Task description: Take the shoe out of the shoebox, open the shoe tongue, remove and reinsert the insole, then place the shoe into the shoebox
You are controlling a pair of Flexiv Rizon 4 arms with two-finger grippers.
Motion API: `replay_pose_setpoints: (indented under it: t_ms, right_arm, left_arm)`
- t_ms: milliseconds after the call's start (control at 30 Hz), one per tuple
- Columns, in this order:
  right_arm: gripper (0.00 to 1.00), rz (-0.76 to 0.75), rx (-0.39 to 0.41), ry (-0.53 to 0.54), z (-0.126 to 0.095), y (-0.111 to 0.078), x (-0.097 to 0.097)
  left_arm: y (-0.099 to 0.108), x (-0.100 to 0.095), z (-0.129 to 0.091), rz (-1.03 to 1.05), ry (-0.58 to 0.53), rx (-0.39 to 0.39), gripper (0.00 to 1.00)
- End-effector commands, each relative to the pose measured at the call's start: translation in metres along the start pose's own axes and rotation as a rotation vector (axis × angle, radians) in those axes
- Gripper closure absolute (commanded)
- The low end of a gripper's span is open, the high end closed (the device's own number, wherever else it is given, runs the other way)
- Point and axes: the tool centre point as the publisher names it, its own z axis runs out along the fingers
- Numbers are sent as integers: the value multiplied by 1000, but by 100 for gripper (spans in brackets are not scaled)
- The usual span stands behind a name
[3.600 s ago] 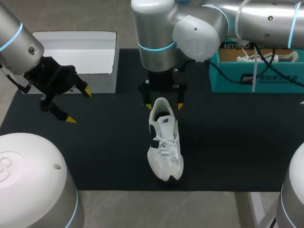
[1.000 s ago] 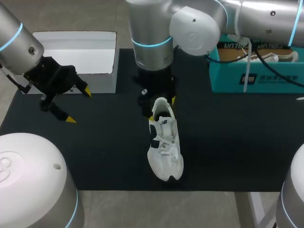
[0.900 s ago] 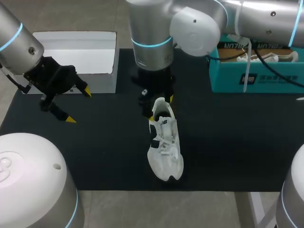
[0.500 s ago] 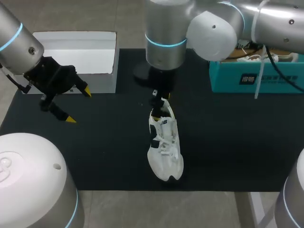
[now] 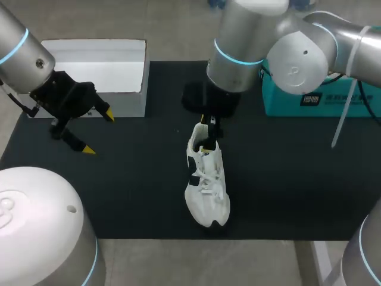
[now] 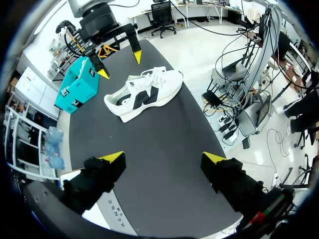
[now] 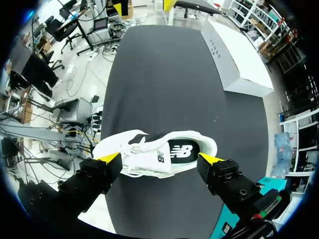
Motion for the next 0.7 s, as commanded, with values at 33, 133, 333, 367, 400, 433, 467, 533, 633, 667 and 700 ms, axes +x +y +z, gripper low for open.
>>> replay_pose_setpoints:
  t_ms: [33,133,333,367,400,433,467,533,633,667,700]
  right_arm:
    - [0,-44,-40,45,2,-1,-14]
    - [0,-44,13,70,5,0,-23]
    - [0,-43,54,90,8,1,-42]
    - [0,-44,63,91,9,2,-46]
    - [0,-51,66,91,11,3,-49]
    - [0,-51,70,87,13,4,-52]
    - [0,-54,85,91,15,5,-56]
    - [0,-56,93,95,21,5,-62]
    - [0,-51,99,99,30,1,-71]
    - [0,-48,101,98,32,0,-73]
    - [0,-46,103,99,34,-1,-74]
  left_arm:
    - [0,0,0,0,1,-2,0]
    - [0,0,0,0,1,-2,0]
    - [0,0,0,0,1,-2,0]
    - [0,0,0,0,1,-2,0]
    - [0,0,0,0,1,-2,0]
    - [0,0,0,0,1,-2,0]
    - [0,0,0,0,1,-2,0]
    - [0,0,0,0,1,-2,0]
    - [0,0,0,0,1,-2,0]
    - [0,0,0,0,1,-2,0]
    - [0,0,0,0,1,-2,0]
